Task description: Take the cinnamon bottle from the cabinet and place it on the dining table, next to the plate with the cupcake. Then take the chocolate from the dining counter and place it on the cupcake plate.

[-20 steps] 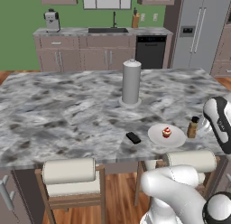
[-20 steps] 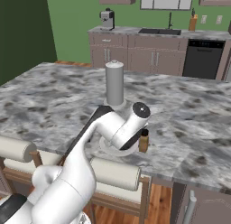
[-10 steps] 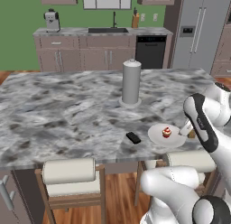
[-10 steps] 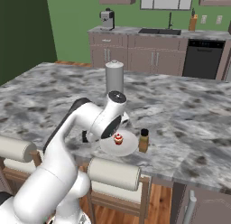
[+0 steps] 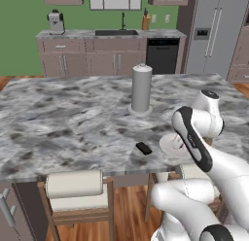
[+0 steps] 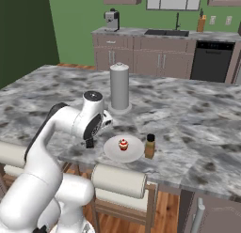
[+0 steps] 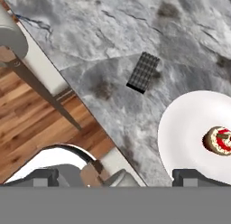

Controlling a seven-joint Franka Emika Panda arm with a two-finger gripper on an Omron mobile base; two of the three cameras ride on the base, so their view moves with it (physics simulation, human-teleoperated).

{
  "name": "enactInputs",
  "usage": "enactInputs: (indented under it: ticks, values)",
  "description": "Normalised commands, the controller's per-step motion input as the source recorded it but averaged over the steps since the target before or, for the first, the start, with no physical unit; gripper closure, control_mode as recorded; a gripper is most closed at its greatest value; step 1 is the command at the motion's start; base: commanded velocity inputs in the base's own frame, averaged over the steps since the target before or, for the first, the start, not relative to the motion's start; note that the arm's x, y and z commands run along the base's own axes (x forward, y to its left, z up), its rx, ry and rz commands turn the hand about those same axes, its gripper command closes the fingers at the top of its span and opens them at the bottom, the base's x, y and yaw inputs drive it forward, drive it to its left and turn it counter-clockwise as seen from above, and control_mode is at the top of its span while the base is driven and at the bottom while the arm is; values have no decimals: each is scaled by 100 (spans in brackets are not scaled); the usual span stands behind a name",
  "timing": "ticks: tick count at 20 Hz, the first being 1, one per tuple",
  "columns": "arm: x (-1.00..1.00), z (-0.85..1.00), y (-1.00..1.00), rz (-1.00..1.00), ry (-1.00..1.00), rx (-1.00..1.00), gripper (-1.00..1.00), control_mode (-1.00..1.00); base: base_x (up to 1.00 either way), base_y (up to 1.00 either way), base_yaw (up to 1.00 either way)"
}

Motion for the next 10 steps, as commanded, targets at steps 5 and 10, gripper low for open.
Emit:
enactInputs:
  ticks: [5,10]
  values:
    - [45,0,65,-11,13,0,-100,-100,0,0,0]
    - [64,-4,45,-14,7,0,-100,-100,0,0,0]
